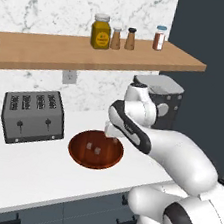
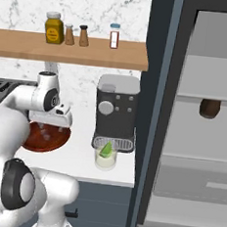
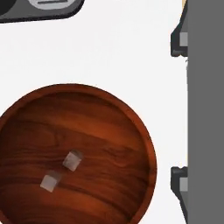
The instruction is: Grab a lemon wedge from the fridge and one ice cube from the ice bowl, and put them in the glass of lemonade.
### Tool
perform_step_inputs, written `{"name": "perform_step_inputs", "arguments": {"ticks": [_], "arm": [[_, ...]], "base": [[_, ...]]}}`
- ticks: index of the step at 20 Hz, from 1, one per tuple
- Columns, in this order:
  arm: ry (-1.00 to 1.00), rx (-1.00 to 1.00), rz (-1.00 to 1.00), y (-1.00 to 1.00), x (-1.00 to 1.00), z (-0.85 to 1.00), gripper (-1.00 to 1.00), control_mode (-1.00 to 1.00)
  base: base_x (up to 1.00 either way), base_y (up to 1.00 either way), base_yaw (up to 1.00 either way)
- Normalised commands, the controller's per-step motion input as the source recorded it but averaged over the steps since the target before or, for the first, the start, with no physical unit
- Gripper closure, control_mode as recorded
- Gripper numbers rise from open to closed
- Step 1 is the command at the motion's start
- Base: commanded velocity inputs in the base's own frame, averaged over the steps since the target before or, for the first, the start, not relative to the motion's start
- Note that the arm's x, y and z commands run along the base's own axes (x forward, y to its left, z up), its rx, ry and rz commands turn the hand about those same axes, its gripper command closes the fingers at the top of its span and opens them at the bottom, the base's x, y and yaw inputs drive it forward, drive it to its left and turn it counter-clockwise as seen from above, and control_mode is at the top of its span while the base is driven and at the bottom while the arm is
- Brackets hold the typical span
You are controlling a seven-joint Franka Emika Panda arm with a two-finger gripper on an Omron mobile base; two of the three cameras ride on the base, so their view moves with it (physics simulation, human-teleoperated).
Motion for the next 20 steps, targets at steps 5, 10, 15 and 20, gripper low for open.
{"name": "perform_step_inputs", "arguments": {"ticks": [5, 10, 15, 20], "arm": [[0.09, 0.01, 0.1, 0.9, 0.48, -0.73, -1.0, -1.0], [0.18, 0.0, 0.05, 0.5, 0.61, -0.91, -1.0, -1.0], [0.07, 0.0, 0.01, 0.0, 0.12, -0.04, -1.0, -1.0], [0.01, 0.0, 0.0, 0.04, 0.25, 0.09, -1.0, -1.0]], "base": [[0.0, 0.0, 0.0], [0.0, 0.0, 0.0], [0.0, 0.0, 0.0], [0.0, 0.0, 0.0]]}}
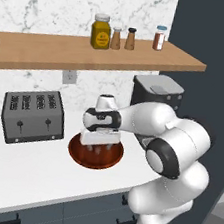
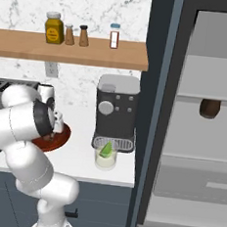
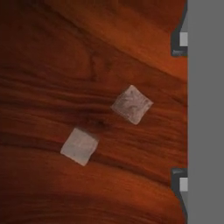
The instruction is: Grab a lemon wedge from the fridge and one ice cube from the ice bowl, and put them in the glass of lemonade.
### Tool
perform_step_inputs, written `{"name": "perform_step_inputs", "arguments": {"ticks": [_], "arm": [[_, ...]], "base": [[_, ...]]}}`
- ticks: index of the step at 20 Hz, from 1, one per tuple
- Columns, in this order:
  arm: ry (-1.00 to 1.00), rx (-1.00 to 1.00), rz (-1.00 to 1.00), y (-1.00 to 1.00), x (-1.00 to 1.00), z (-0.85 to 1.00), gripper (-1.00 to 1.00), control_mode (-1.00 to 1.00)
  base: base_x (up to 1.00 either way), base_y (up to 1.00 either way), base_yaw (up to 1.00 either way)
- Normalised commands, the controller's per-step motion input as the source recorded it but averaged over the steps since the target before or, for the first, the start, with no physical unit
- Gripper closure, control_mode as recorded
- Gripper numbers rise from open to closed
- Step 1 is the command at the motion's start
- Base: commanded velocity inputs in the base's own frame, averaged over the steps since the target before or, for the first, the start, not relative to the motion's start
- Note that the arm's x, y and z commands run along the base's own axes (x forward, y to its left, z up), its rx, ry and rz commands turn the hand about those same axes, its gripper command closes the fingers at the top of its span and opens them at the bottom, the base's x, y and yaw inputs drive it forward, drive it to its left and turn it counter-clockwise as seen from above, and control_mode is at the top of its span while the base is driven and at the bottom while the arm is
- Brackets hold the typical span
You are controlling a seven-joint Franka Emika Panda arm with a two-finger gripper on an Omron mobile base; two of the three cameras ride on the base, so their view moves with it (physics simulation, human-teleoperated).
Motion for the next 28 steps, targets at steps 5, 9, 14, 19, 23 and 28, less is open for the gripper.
{"name": "perform_step_inputs", "arguments": {"ticks": [5, 9, 14, 19, 23, 28], "arm": [[0.0, 0.0, 0.04, 0.08, 0.35, -0.08, -1.0, -1.0], [0.0, 0.0, 0.09, 0.06, 0.01, -0.09, -1.0, -1.0], [0.02, 0.0, 0.17, 0.0, -0.01, -0.17, -1.0, -1.0], [0.06, 0.0, 0.22, 0.0, -0.02, -0.2, -1.0, -1.0], [0.0, 0.0, 0.11, 0.0, -0.02, 0.0, -1.0, -1.0], [0.0, 0.0, 0.04, 0.01, -0.01, 0.0, -1.0, -1.0]], "base": [[0.0, 0.0, 0.0], [0.0, 0.0, 0.0], [0.0, 0.0, 0.0], [0.0, 0.0, 0.0], [0.0, 0.0, 0.0], [0.0, 0.0, 0.0]]}}
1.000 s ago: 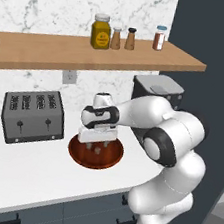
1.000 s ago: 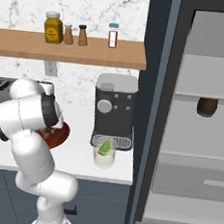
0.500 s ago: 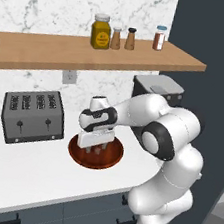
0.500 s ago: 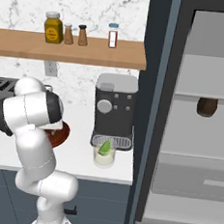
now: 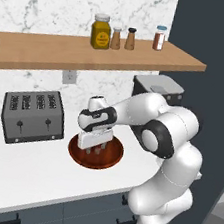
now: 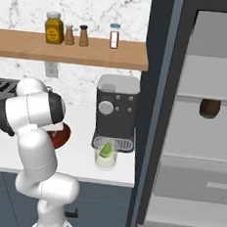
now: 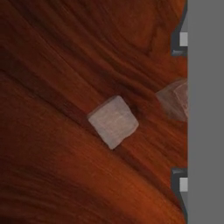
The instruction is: Grab a lemon wedge from the fridge and one ice cube from the ice bowl, and put them in the glass of lemonade.
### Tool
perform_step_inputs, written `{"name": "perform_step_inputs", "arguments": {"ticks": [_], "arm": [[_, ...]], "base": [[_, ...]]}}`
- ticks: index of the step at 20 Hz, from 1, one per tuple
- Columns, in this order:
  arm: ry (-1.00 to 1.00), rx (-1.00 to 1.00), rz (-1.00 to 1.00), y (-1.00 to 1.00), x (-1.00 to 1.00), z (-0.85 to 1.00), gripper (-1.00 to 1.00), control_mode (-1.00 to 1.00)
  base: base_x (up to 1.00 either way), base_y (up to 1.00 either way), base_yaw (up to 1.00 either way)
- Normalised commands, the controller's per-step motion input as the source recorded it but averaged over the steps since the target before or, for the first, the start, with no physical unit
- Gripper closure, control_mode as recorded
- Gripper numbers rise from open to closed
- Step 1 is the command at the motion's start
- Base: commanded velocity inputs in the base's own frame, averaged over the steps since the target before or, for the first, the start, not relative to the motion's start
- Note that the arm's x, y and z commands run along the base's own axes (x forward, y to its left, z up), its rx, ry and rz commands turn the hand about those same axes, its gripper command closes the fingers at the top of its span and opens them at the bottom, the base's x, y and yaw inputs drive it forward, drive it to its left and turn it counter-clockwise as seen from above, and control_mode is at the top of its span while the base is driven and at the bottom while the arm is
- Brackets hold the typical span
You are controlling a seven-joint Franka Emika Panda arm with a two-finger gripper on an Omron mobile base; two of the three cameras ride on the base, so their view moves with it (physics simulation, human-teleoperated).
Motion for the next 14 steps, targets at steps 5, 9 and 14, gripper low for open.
{"name": "perform_step_inputs", "arguments": {"ticks": [5, 9, 14], "arm": [[0.0, 0.0, 0.03, 0.0, 0.0, 0.0, -1.0, -1.0], [0.0, 0.0, 0.03, 0.0, 0.0, 0.0, -1.0, -1.0], [-0.05, 0.0, 0.0, 0.0, -0.11, -0.11, -1.0, -1.0]], "base": [[0.0, 0.0, 0.0], [0.0, 0.0, 0.0], [0.0, 0.0, 0.0]]}}
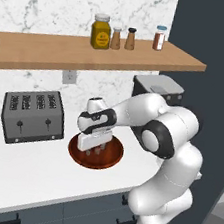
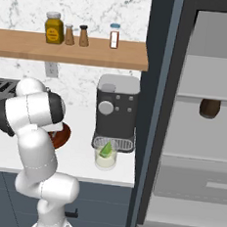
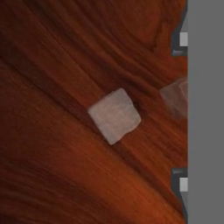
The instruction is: Grab a lemon wedge from the fridge and one ice cube from the ice bowl, and put them in the glass of lemonade.
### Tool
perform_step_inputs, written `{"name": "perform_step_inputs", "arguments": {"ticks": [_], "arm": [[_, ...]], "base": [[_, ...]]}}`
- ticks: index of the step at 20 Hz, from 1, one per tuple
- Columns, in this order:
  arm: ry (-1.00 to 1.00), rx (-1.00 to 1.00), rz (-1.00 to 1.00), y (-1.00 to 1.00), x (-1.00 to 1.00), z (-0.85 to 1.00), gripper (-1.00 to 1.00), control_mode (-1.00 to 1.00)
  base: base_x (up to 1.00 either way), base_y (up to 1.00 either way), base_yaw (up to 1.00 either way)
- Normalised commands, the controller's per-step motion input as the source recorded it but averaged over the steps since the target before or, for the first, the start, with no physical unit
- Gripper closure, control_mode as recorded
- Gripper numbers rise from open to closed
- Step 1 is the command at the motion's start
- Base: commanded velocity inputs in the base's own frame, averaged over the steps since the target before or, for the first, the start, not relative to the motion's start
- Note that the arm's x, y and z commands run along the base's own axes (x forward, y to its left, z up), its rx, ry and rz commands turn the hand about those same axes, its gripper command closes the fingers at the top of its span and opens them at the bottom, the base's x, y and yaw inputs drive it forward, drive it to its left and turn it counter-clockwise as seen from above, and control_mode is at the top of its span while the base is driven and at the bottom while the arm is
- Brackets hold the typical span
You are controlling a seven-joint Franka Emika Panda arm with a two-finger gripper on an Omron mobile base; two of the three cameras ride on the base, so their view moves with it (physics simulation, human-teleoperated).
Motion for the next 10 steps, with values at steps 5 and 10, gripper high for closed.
{"name": "perform_step_inputs", "arguments": {"ticks": [5, 10], "arm": [[-0.15, 0.0, 0.0, 0.0, -0.48, 0.0, -1.0, -1.0], [-0.07, 0.0, 0.0, -0.04, -0.1, 0.0, -1.0, -1.0]], "base": [[0.0, 0.0, 0.0], [0.0, 0.0, 0.0]]}}
